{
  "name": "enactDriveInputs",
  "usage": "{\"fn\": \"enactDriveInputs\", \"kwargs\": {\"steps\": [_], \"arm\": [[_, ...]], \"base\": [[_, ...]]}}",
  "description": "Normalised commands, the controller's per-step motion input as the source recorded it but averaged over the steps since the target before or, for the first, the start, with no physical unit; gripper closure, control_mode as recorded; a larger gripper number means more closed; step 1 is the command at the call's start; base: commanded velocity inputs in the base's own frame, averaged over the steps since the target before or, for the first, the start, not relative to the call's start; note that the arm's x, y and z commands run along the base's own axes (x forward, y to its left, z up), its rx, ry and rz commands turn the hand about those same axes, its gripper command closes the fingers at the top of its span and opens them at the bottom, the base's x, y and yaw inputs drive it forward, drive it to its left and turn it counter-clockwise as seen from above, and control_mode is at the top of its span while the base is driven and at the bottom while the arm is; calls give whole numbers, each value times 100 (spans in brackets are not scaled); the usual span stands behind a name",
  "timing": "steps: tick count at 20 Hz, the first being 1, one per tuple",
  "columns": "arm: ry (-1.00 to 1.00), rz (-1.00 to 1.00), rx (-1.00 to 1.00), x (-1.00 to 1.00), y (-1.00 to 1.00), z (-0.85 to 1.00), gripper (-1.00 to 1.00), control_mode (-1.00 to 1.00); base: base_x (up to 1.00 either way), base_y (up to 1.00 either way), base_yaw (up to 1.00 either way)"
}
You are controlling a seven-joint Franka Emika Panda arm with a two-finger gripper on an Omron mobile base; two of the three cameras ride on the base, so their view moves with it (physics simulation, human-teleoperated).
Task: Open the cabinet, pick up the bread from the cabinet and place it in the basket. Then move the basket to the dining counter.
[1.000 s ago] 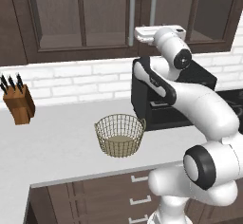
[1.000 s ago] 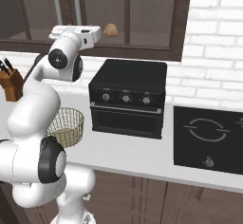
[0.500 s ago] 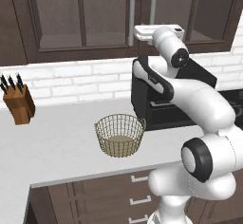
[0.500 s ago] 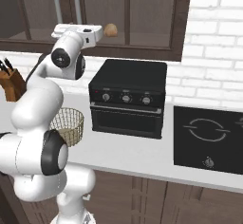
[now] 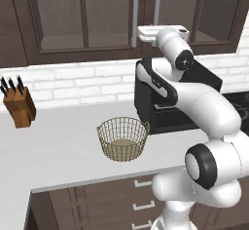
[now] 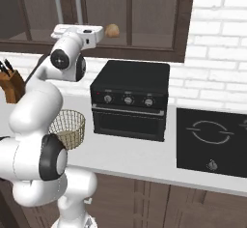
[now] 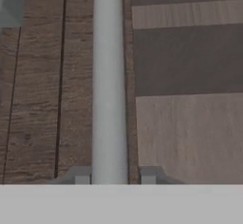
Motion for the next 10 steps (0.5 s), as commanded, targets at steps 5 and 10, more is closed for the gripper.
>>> {"fn": "enactDriveInputs", "kwargs": {"steps": [5, 10], "arm": [[0, 0, -3, -73, -8, 12, 100, -100], [0, -3, -1, -100, -43, 17, 100, -100]], "base": [[0, 0, 0], [0, 0, 0]]}}
